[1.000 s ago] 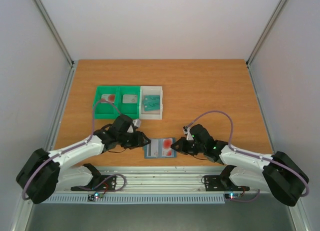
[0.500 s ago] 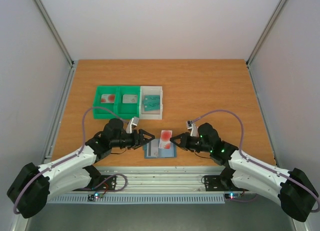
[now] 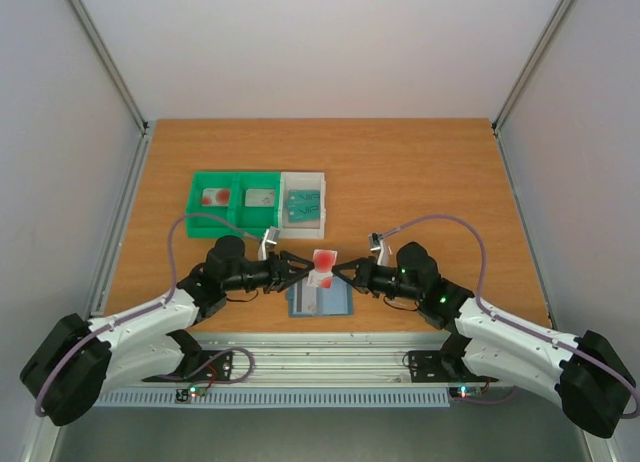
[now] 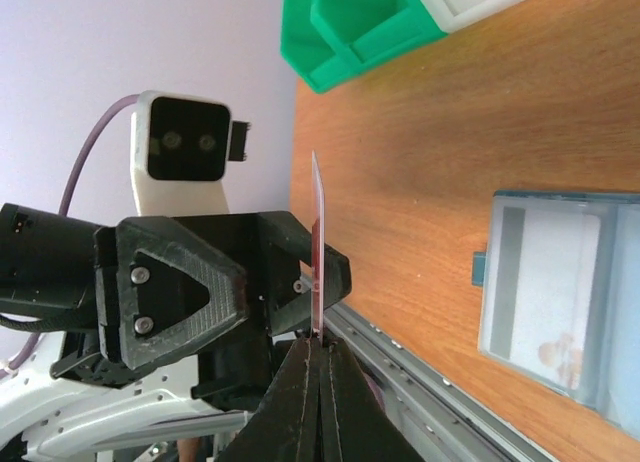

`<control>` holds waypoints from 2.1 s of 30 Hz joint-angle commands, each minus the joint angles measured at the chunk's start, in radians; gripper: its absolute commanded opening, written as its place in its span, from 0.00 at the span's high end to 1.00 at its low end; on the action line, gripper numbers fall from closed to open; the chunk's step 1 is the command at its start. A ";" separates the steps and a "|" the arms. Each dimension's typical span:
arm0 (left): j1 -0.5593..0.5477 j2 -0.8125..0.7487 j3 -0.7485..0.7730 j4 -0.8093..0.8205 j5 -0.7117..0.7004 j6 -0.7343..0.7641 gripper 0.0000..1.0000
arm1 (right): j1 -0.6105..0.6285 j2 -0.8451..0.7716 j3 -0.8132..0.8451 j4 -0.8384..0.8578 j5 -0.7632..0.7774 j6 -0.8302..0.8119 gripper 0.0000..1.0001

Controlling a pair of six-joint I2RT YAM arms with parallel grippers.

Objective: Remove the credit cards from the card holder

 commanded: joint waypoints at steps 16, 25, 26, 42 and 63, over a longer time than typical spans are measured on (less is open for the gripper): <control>-0.002 -0.001 0.035 0.107 0.204 0.094 1.00 | 0.027 -0.112 0.145 -0.418 -0.065 -0.282 0.72; -0.002 -0.052 0.089 -0.140 0.343 0.268 1.00 | 0.025 -0.102 0.512 -1.010 -0.015 -0.645 0.57; -0.001 -0.054 0.091 -0.155 0.351 0.294 0.99 | 0.025 -0.073 0.537 -1.029 -0.037 -0.661 0.56; -0.003 -0.089 0.056 -0.069 0.439 0.296 1.00 | 0.026 0.178 0.549 -0.813 -0.404 -0.659 0.50; -0.004 -0.090 0.032 0.045 0.473 0.228 0.99 | 0.025 0.256 0.638 -0.913 -0.345 -0.747 0.47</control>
